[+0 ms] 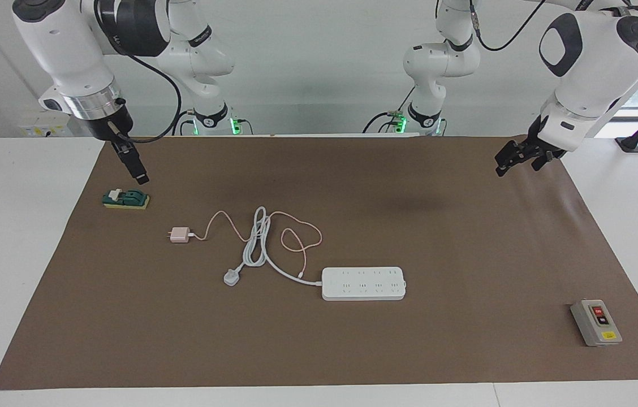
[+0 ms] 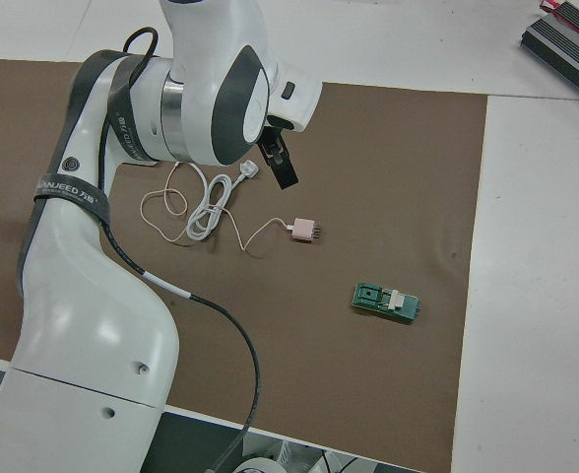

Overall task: Plug charger into power strip
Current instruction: 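Move the left gripper toward the power strip while the right gripper approaches the charger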

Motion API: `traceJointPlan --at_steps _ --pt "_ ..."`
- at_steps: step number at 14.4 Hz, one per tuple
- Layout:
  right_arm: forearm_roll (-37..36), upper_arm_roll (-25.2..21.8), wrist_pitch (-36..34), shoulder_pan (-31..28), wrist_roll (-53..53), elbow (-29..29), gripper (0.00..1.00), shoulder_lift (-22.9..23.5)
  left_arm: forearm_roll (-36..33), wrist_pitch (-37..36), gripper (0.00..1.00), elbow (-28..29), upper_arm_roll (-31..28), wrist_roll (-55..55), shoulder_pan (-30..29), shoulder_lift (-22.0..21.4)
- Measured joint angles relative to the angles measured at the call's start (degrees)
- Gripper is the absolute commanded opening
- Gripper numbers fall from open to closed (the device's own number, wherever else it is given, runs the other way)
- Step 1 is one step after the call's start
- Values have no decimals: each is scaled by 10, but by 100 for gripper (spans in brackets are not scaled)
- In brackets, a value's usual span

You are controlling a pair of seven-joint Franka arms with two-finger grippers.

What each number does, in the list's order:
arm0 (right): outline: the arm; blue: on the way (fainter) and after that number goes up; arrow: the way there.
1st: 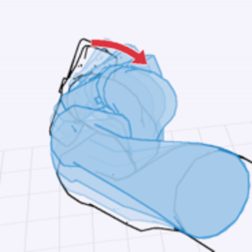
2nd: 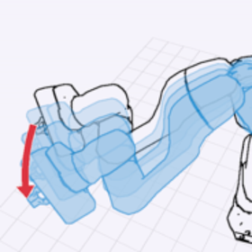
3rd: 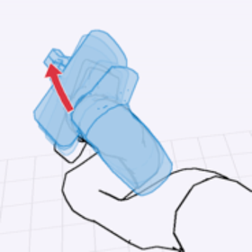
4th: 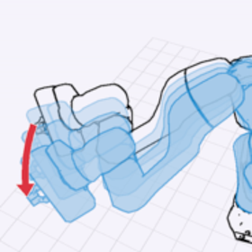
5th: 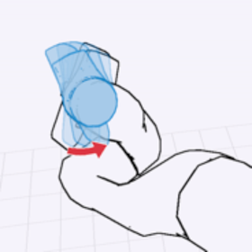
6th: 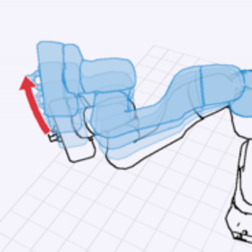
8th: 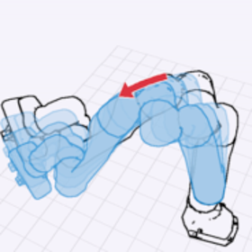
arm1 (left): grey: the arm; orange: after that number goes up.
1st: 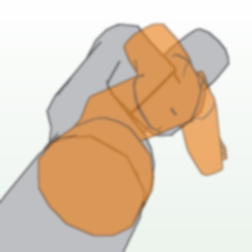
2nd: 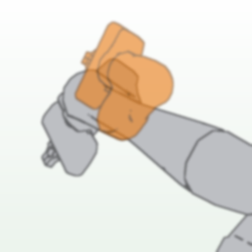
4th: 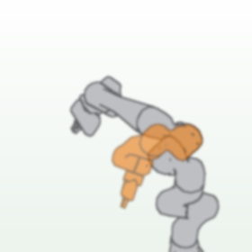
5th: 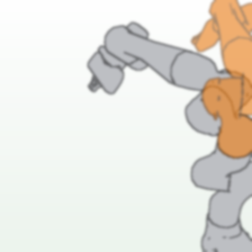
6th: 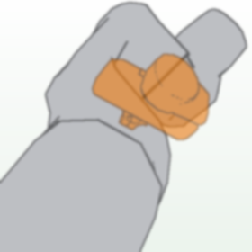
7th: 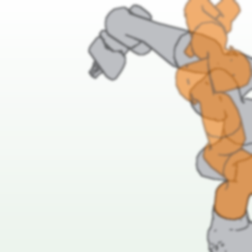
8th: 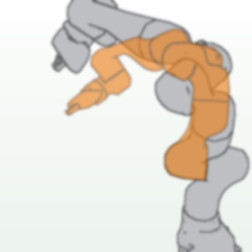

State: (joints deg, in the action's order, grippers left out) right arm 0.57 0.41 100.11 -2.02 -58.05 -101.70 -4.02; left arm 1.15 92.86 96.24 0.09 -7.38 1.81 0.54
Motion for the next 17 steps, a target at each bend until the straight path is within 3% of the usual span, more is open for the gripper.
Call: traceJointPlan --at_steps 4,12,17 --pt "21 -1 12 -15 -41 -14 100 11 0 0 100 0 0 0 0 0" --pt "104 -5 70 -46 -62 -26 100 93 1 1 100 -1 5 0 3 0" --pt "126 -5 106 -46 -138 -49 100 115 2 0 100 -2 25 -7 63 -5"
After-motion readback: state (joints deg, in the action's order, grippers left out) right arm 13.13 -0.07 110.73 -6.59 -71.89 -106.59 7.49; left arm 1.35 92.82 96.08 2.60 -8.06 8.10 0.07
